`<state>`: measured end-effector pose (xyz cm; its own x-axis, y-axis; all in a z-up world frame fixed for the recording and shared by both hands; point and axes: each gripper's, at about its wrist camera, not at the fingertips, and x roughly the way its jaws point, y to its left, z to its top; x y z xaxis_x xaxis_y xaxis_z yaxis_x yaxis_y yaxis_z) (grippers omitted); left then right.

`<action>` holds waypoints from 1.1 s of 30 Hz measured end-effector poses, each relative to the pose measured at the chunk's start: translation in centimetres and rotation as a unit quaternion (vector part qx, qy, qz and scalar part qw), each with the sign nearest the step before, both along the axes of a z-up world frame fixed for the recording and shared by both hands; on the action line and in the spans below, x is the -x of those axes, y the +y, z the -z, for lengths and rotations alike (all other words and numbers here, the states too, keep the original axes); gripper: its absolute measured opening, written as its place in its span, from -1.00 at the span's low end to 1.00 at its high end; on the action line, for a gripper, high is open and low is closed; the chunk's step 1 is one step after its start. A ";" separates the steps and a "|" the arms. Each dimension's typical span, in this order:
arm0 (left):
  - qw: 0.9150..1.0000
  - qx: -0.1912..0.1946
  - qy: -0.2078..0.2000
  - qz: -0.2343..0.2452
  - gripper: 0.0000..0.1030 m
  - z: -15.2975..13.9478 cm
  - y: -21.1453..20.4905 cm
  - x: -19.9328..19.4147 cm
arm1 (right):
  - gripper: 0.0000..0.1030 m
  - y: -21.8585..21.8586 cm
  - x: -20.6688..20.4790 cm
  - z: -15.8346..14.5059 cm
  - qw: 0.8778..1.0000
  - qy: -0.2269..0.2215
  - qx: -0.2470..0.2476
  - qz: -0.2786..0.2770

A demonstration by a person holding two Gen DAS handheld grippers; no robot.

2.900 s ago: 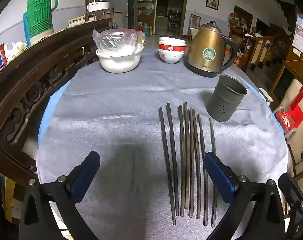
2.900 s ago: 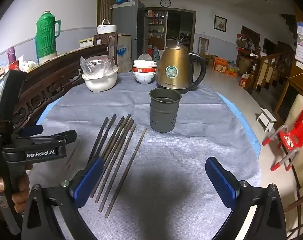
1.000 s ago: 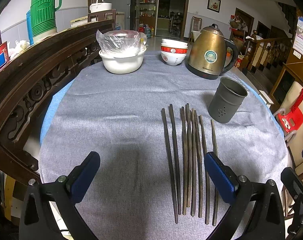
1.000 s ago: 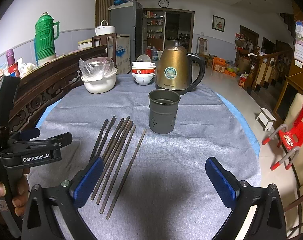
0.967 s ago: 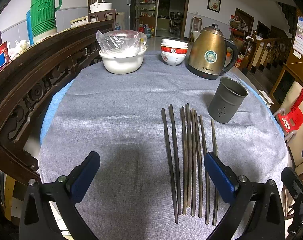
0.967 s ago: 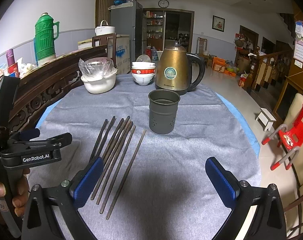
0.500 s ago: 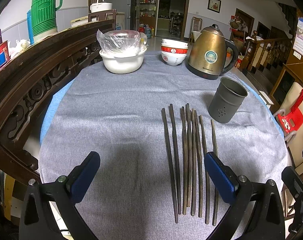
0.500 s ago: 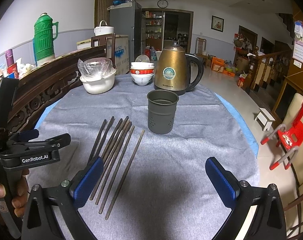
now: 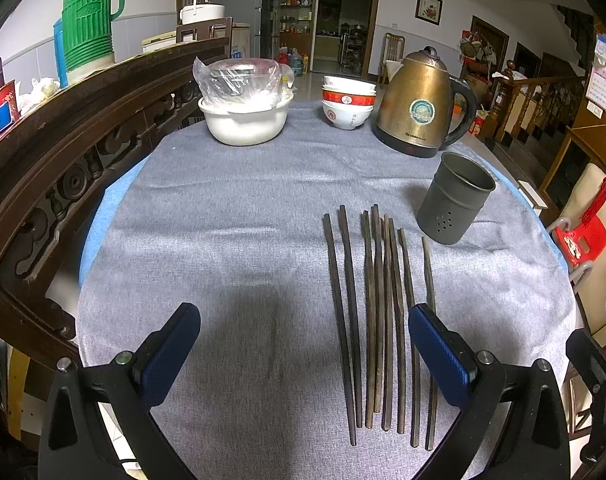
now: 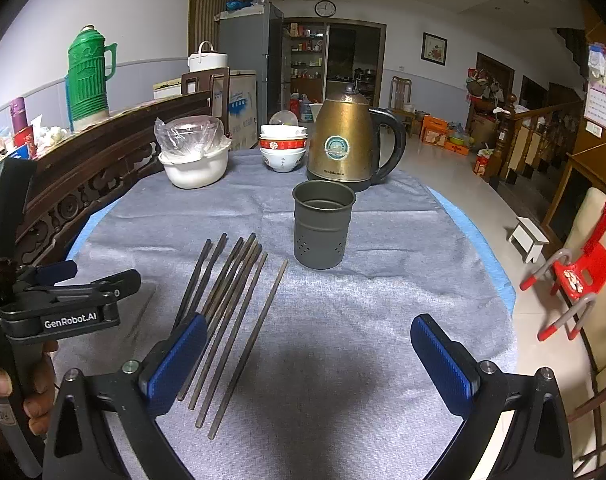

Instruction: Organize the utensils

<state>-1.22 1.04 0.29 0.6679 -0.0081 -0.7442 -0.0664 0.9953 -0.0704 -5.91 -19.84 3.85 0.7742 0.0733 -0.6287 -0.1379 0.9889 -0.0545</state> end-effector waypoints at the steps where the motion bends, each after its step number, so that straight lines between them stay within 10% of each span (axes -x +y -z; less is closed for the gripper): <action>1: 1.000 0.000 0.000 0.000 1.00 0.0 0.0 0.0 | 1.00 0.0 0.0 0.0 1.000 0.000 0.000 0.000; 11: 1.000 -0.001 0.001 -0.003 1.00 0.3 0.2 0.0 | 1.00 -0.1 0.1 -0.6 0.999 -0.019 0.024 0.021; 17: 0.999 0.008 0.028 -0.028 1.00 2.2 2.6 -0.4 | 0.99 -0.6 1.3 -3.3 0.981 -0.119 0.104 0.108; 23: 0.998 0.021 0.038 -0.043 1.00 3.7 4.3 -0.3 | 0.99 -1.5 -1.8 -1.5 1.000 -0.011 -0.001 0.024; 30: 0.999 0.021 0.039 -0.031 1.00 4.4 4.4 -0.7 | 0.96 0.9 -6.6 3.1 0.991 0.119 -0.045 -0.052; 33: 0.999 0.022 0.033 -0.018 1.00 4.5 4.4 -0.7 | 0.38 1.5 -8.6 4.8 0.984 0.164 -0.044 -0.055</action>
